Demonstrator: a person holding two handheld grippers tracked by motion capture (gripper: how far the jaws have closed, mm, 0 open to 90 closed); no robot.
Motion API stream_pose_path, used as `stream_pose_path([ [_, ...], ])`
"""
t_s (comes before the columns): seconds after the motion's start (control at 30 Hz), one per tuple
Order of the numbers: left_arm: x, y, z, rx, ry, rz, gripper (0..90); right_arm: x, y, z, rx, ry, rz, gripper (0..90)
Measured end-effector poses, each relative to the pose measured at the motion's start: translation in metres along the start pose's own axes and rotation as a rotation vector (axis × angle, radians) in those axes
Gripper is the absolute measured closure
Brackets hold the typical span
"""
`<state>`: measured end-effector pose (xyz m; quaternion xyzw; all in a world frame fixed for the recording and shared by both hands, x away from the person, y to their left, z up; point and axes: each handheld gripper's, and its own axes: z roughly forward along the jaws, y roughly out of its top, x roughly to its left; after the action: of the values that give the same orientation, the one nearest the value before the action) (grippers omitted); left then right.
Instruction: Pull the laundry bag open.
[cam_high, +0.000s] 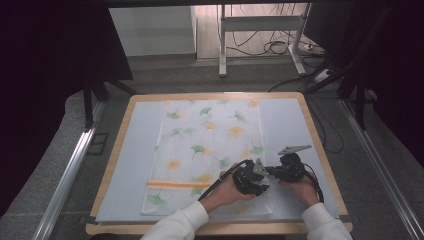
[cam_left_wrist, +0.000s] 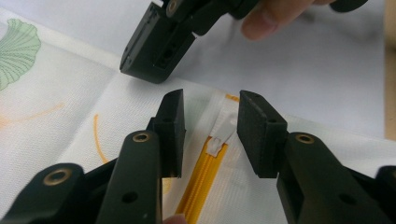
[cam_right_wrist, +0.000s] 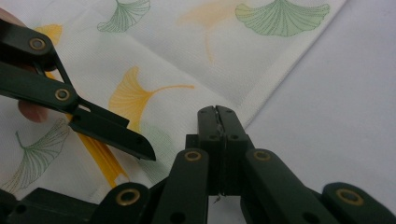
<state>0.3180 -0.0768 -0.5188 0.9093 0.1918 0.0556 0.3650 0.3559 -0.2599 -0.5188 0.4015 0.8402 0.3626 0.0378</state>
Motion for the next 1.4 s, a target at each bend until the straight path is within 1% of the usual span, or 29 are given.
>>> stream_pose_path([
  [0.17, -0.0008, 0.0008, 0.0015, 0.001, 0.004, 0.008, 65.7, -0.0008, -0.0006, -0.0003, -0.004, -0.008, -0.005, 89.3],
  [0.27, -0.0014, 0.0008, 0.0020, -0.001, 0.004, 0.014, 66.8, -0.0011, -0.0008, -0.0004, -0.006, -0.009, 0.001, 89.3],
  [0.37, -0.0002, 0.0003, 0.0022, 0.007, -0.005, 0.017, 69.1, -0.0012, -0.0009, -0.0004, -0.005, -0.008, 0.004, 89.3],
  [0.5, 0.0015, -0.0005, 0.0028, 0.006, -0.015, 0.009, 72.5, -0.0011, -0.0010, -0.0004, -0.005, -0.008, 0.006, 89.3],
  [0.6, 0.0024, -0.0008, 0.0020, 0.007, -0.023, 0.008, 76.0, -0.0011, -0.0010, -0.0004, -0.005, -0.008, 0.006, 89.3],
  [0.63, 0.0025, -0.0008, 0.0016, 0.004, -0.014, 0.013, 79.3, -0.0012, -0.0010, -0.0003, -0.006, -0.008, 0.005, 89.4],
  [0.67, 0.0026, -0.0006, 0.0013, 0.004, -0.017, 0.010, 82.2, -0.0012, -0.0010, -0.0002, -0.005, -0.008, 0.004, 89.3],
  [0.73, 0.0022, -0.0002, 0.0013, 0.011, -0.020, 0.013, 84.2, -0.0012, -0.0009, 0.0000, -0.006, -0.009, 0.000, 89.3],
  [0.97, 0.0000, 0.0006, 0.0021, 0.015, -0.006, 0.019, 84.6, -0.0013, -0.0009, 0.0002, -0.006, -0.008, -0.001, 89.3],
  [1.07, -0.0025, 0.0028, 0.0031, 0.035, 0.007, 0.030, 83.3, -0.0011, -0.0007, 0.0000, -0.004, -0.009, 0.002, 89.3],
  [1.1, -0.0023, 0.0034, 0.0031, 0.041, 0.006, 0.029, 82.7, -0.0011, -0.0007, 0.0001, -0.003, -0.009, 0.002, 89.3],
  [1.2, 0.0002, 0.0045, 0.0036, 0.047, -0.014, 0.001, 82.4, -0.0009, -0.0006, 0.0003, -0.003, -0.011, 0.000, 89.3],
  [1.23, 0.0005, 0.0044, 0.0033, 0.047, -0.016, 0.004, 83.6, -0.0008, -0.0006, 0.0005, -0.004, -0.012, -0.001, 89.3],
  [1.3, -0.0004, 0.0041, 0.0028, 0.045, -0.007, 0.016, 84.4, -0.0003, -0.0006, 0.0008, -0.004, -0.013, -0.003, 89.3],
  [1.33, -0.0015, 0.0038, 0.0018, 0.048, 0.011, 0.025, 85.1, -0.0001, -0.0005, 0.0008, -0.004, -0.014, -0.004, 89.4],
  [1.37, -0.0020, 0.0033, 0.0013, 0.050, 0.022, 0.035, 90.0, -0.0001, -0.0005, 0.0009, -0.004, -0.015, -0.005, 89.4],
  [1.4, -0.0018, 0.0023, 0.0010, 0.043, 0.021, 0.029, 90.0, -0.0001, -0.0004, 0.0009, -0.003, -0.017, -0.002, 89.4],
])
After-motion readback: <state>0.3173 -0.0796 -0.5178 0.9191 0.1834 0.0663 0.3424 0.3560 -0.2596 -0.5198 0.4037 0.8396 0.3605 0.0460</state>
